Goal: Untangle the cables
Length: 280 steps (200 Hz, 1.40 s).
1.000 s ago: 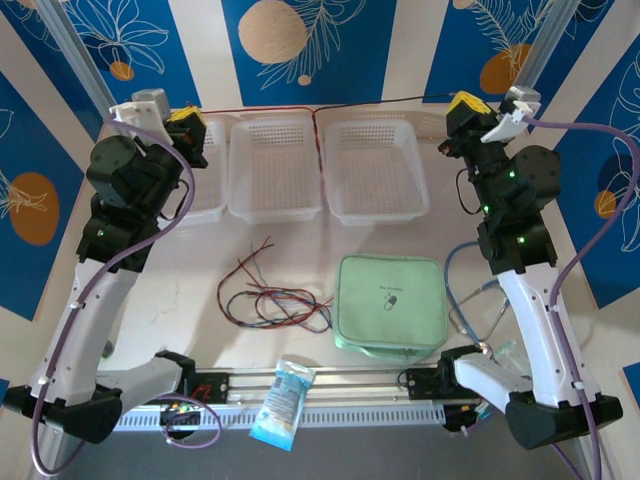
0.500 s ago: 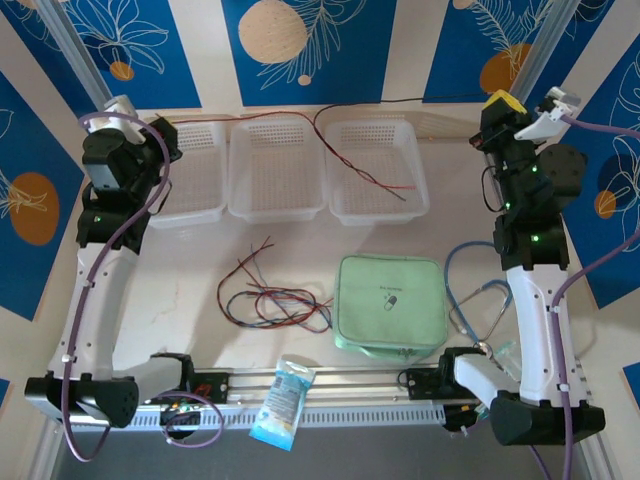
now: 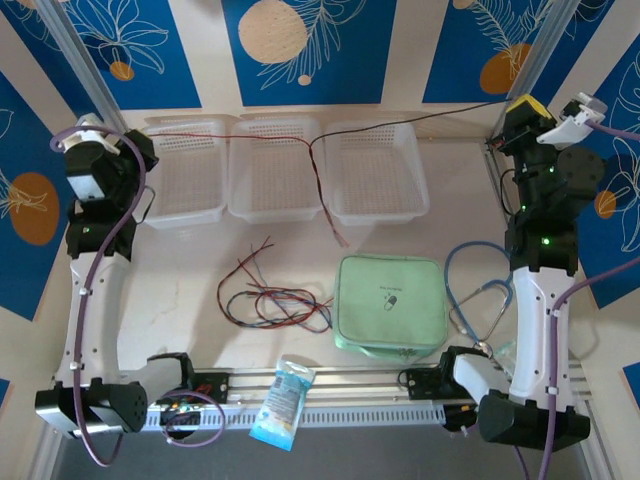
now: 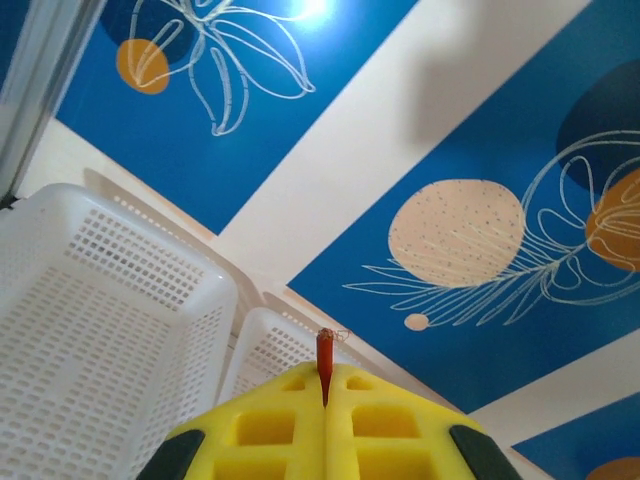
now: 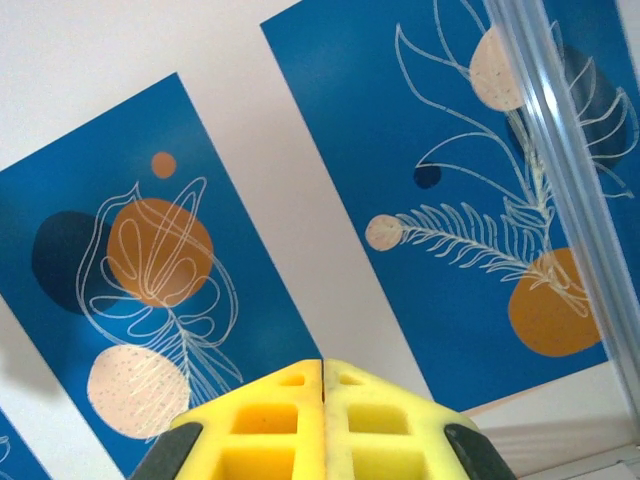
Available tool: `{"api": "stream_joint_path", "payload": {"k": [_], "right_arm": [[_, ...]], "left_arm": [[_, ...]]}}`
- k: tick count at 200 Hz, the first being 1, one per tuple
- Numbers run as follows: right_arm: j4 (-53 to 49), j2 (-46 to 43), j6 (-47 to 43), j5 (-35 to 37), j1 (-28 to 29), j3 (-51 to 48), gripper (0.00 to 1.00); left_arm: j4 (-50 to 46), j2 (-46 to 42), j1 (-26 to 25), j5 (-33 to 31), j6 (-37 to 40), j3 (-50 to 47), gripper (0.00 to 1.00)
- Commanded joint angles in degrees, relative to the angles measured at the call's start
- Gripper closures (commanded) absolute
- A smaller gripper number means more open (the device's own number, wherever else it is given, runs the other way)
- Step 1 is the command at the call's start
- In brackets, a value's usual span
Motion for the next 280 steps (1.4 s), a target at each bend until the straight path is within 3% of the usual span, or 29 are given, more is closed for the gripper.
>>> {"api": "stream_joint_path", "payload": {"k": [1,24,93,163,238,280], "right_arm": [[0.5,-1.8,1.2,-0.1,-2.7,-0.6,1.0],[-0.1,-2.1,2.1,-1.9,-5.0,-0.4,1.0],[-3.0,-4.0,-1.5,-3.3,-8.2,0.4,1.0],[-2.5,-4.5,-2.7,-0.7,-8.9,1.0,1.0],[-2.0,-3.7,-8.1,0.5,-9.0,6.3,1.0],[-1.5,-3.3,-6.1,1.0,-9.3,7.5,1.0]], "left_arm": [[3.5,-1.9,4.0,2.8,-5.0,-3.8,1.0],[6.0,-1.7,7.3,6.2,-8.1,-6.5,1.0],[3.3,0.2,14.9,14.7,-6.3,-8.7,1.0],[6.0,-2.2,20.4,13.3,-9.8,-15.2,1.0],[7.1,0.7,21.5,15.1,-6.9,-23.4,1.0],[8.1,2.4,22.5,14.5,-6.5,-26.6,1.0]]}}
